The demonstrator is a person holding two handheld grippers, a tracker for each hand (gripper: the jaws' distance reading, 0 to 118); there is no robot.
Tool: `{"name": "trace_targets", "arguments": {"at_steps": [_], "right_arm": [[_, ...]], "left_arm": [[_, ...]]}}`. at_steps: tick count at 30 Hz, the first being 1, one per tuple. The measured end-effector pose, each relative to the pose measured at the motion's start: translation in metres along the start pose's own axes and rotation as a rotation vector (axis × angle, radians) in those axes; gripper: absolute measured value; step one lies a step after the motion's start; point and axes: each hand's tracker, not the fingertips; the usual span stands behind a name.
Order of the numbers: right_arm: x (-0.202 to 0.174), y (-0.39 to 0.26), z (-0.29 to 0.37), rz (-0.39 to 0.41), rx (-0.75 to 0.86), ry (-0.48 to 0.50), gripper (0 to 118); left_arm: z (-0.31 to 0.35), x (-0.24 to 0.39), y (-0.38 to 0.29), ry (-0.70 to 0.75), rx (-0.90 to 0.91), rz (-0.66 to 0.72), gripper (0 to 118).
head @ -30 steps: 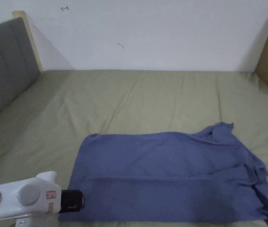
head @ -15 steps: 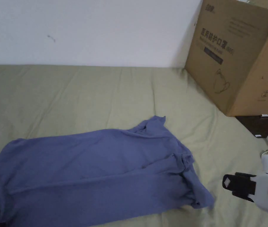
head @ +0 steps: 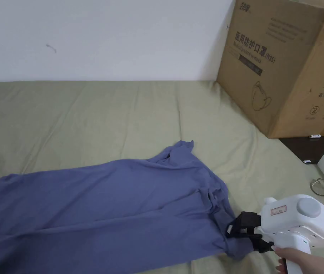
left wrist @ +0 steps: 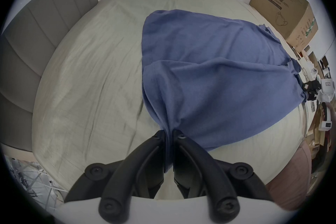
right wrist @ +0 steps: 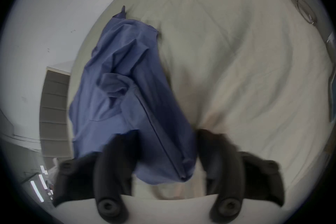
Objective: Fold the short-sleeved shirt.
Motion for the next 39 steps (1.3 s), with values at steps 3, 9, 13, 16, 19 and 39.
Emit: {"name": "trace_targets", "arguments": {"at_steps": [3, 9, 13, 16, 19, 39], "right_arm": [[-0.002, -0.007, 0.003, 0.099, 0.005, -0.116, 13], [-0.031, -0.016, 0.023, 0.322, 0.024, -0.198, 5], [-0.047, -0.024, 0.052, 0.437, 0.040, -0.245, 5], [-0.047, -0.040, 0.074, 0.472, 0.028, -0.258, 5], [-0.032, -0.068, 0.100, 0.404, 0.005, -0.218, 5], [-0.078, -0.145, 0.164, 0.393, 0.300, -0.039, 93]], "left_arm": [[-0.003, -0.002, 0.004, 0.001, -0.013, -0.011, 7], [0.003, -0.004, 0.011, 0.006, -0.014, -0.023, 7], [0.023, -0.009, 0.020, 0.003, 0.010, -0.040, 7], [0.039, -0.011, 0.016, -0.002, 0.001, -0.088, 7], [0.058, -0.018, -0.003, -0.030, -0.027, -0.127, 7], [0.140, -0.033, -0.057, -0.202, 0.319, 0.081, 112]]}}
